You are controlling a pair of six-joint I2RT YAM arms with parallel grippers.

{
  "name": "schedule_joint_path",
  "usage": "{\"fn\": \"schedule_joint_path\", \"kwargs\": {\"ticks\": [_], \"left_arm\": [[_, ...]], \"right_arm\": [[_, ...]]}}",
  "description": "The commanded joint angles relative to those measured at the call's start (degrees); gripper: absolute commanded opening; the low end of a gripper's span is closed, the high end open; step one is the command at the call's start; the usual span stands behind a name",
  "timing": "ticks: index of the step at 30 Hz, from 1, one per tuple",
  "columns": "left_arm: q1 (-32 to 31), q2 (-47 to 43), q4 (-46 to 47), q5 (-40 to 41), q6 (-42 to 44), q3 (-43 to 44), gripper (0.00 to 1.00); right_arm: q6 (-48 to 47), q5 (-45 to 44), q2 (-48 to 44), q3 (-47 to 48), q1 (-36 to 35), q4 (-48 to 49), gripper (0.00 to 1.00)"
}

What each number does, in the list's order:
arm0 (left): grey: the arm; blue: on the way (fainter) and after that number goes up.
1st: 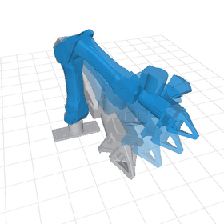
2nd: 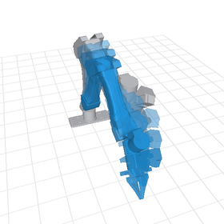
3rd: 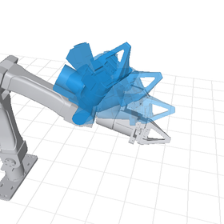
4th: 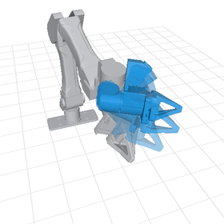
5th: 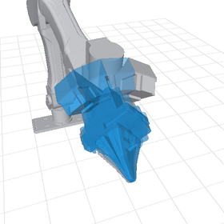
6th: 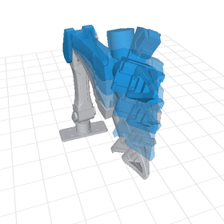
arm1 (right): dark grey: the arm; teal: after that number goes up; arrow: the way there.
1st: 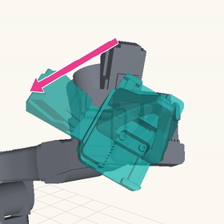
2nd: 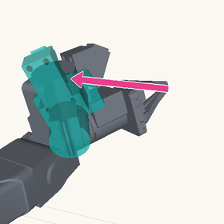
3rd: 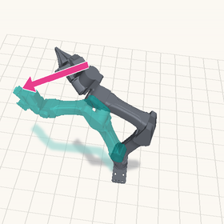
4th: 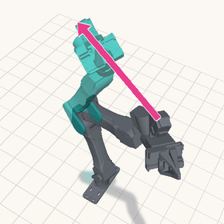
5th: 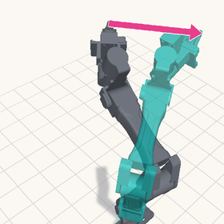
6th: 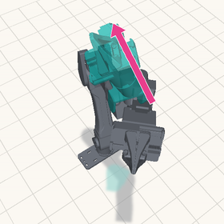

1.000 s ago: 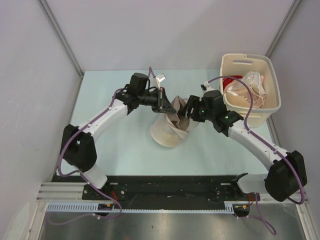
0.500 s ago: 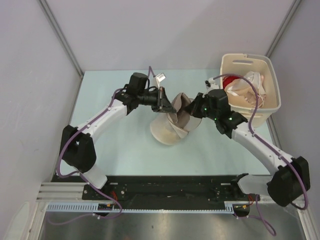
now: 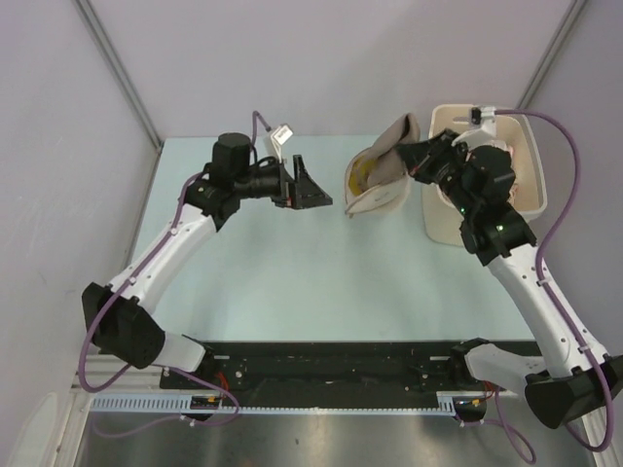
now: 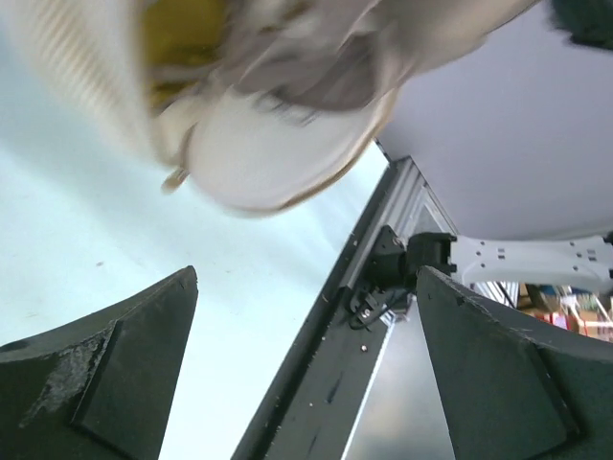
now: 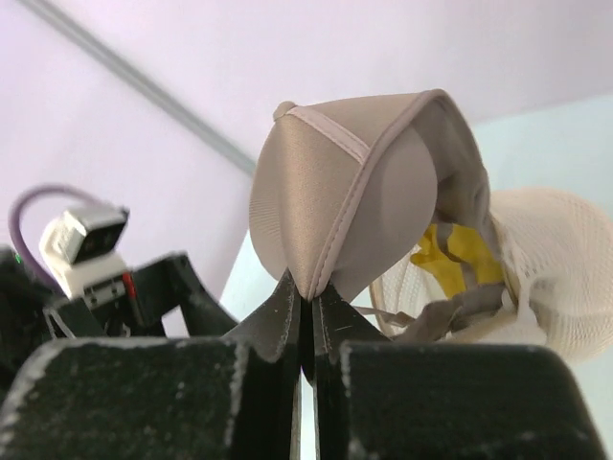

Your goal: Unzip the laundry bag and remove the bra

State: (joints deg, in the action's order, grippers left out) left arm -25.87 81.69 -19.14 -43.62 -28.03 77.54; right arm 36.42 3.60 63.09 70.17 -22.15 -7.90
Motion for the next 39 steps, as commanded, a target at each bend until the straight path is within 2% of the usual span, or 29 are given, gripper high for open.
{"fn": "schedule_joint_path", "kwargs": {"ticks": [1,7,12,20,24,29,33,34,36,37,39], "left_arm": [[2.66,-0.22,-1.34,0.9,1.32,-3.52,1.0],[2.93,2.68,2.78,2.21,-1.06,-6.61,1.0],[2.32,4.61,6.04,3.54,-1.68,-5.65,1.0],[-0.85,7.08,6.31,1.87,1.13,-5.73,1.0],[-2.17,10.14,3.84,5.99,2.72,-4.59,0.98],[-3.05,12.88,1.47,9.6,5.0,-3.01,0.87],[-3.4,14.55,3.04,11.79,3.34,-2.57,0.69],[-3.66,15.68,3.75,11.97,2.64,-2.39,0.67],[-4.1,16.65,4.63,11.36,1.14,-1.17,0.69],[-4.54,16.92,4.81,10.92,0.96,-0.73,0.76],[-4.81,17.27,5.68,10.66,0.26,-0.37,0.8]], "right_arm": [[0.92,-2.81,-1.39,4.97,3.77,6.58,0.0],[3.21,3.6,1.15,5.85,4.84,3.44,0.0],[2.69,3.61,-0.42,3.14,0.98,0.08,0.0],[3.91,4.49,-2.09,-0.47,-0.79,-0.54,0.0],[4.88,6.07,-2.62,-1.79,-0.79,0.95,0.0],[5.67,9.41,-2.88,-2.14,-0.26,0.96,0.0],[8.04,12.74,-3.76,-3.72,0.97,3.14,0.0],[8.4,13.45,-4.02,-3.99,1.32,3.85,0.0],[9.27,14.68,-4.03,-4.43,1.41,5.26,0.0],[9.37,14.95,-3.77,-4.43,1.5,5.35,0.0],[9.28,15.21,-3.68,-4.52,1.5,5.0,0.0]]}}
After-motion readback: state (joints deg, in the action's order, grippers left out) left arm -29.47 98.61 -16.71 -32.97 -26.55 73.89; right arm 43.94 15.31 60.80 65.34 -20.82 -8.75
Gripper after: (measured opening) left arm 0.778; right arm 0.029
